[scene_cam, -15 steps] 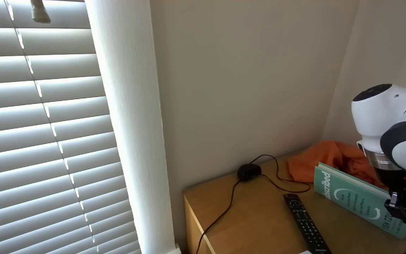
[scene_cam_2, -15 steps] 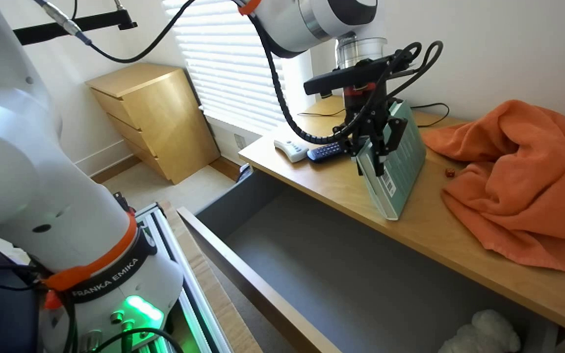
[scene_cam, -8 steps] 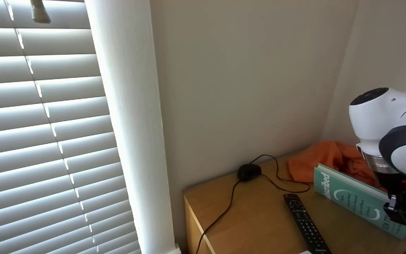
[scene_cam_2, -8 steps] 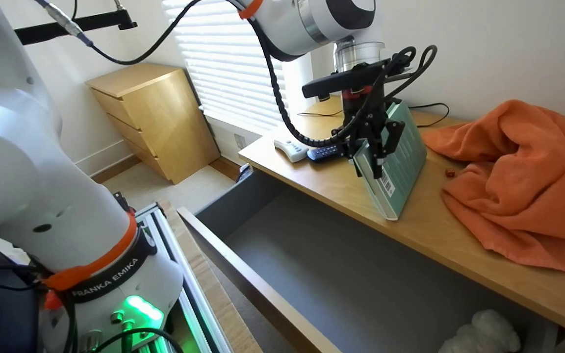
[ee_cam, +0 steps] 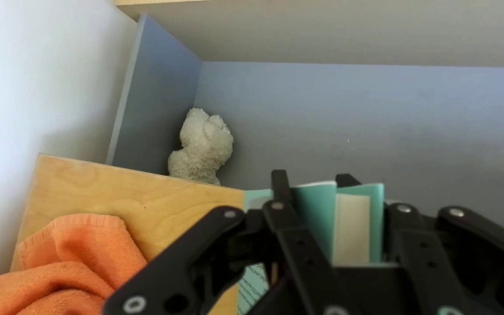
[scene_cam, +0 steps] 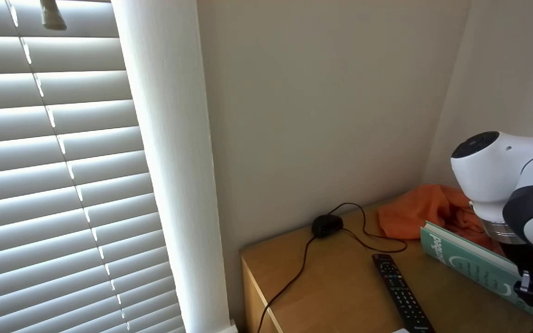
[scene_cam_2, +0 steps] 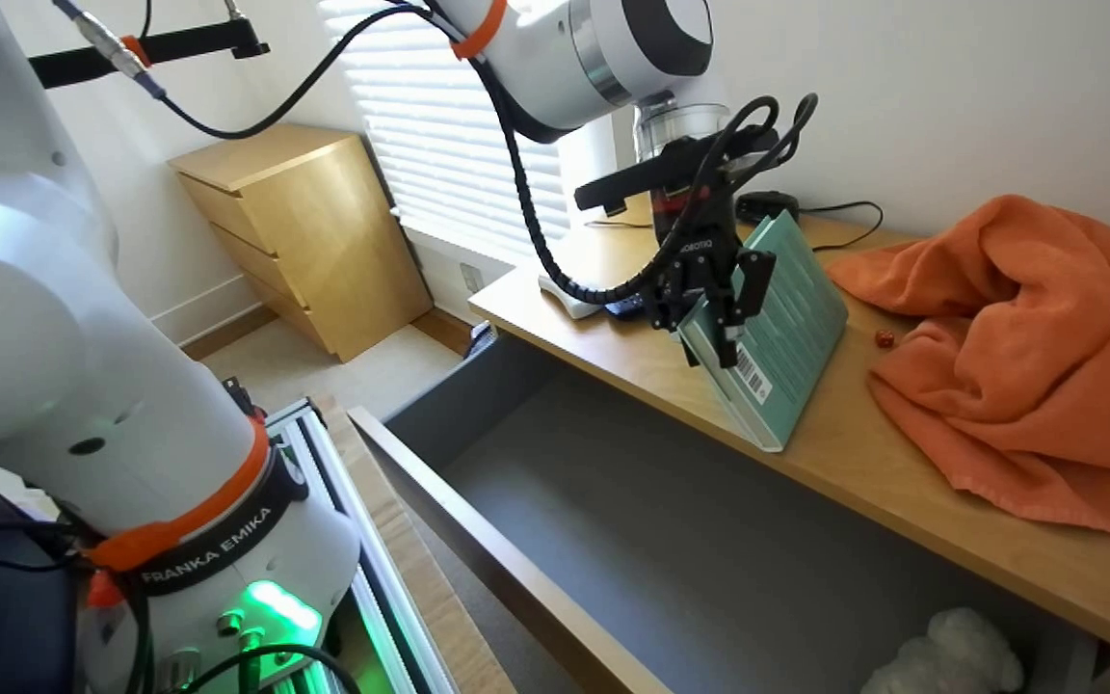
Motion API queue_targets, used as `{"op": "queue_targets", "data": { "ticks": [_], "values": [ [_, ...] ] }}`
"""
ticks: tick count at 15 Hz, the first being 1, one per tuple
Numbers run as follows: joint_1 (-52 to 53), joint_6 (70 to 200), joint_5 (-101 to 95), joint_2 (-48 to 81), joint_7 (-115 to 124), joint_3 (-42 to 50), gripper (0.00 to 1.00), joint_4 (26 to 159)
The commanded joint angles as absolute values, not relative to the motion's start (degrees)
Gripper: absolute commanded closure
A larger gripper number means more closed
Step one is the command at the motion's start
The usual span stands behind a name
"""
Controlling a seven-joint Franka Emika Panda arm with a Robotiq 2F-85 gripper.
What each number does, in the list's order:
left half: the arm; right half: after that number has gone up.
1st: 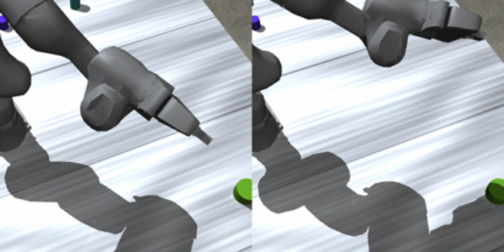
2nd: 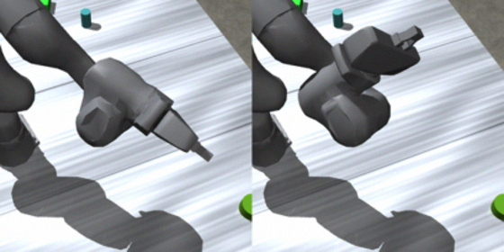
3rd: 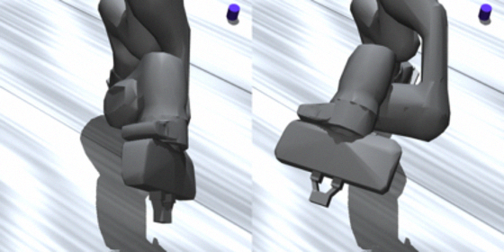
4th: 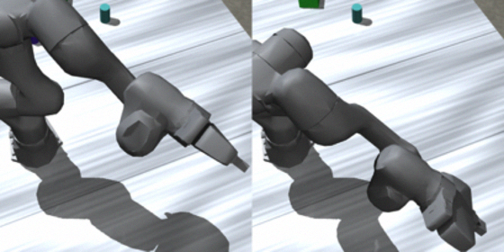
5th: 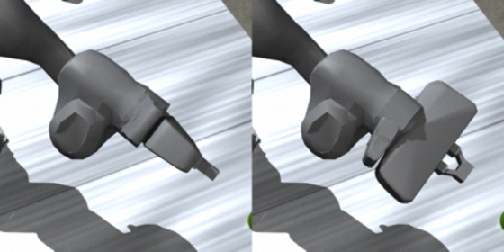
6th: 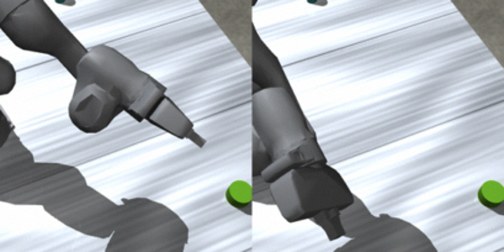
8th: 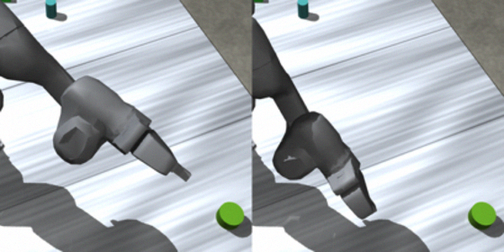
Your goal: Flip the light blue book on the cabinet top anticlockwise once
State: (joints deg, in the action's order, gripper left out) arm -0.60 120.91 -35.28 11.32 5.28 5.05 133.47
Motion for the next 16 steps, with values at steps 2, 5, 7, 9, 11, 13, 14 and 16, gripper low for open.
{"op": "queue_targets", "data": {
  "ticks": [2, 5, 7, 9, 11, 13, 14, 16],
  "values": [
    [-0.55, 120.99, -38.08, 12.93, 5.86, 4.8, 0.92, 134.3],
    [-0.3, 120.15, -39.75, 14.12, 5.5, 4.28, 0.92, 134.3],
    [-0.12, 119.14, -40.95, 14.58, 5.71, 4.02, 0.92, 134.06],
    [-0.02, 117.74, -41.41, 15.29, 4.99, 3.8, 0.92, 133.92],
    [-0.1, 116.32, -41.24, 16.73, 4.82, 3.69, 0.92, 133.47],
    [-0.27, 116.35, -40.98, 17.36, 4.85, 3.55, 0.92, 133.35],
    [-0.37, 116.17, -40.73, 17.6, 4.9, 3.52, 0.92, 133.16],
    [-0.82, 117.4, -40.26, 17.87, 4.95, 3.57, 0.92, 132.81]
  ]
}}
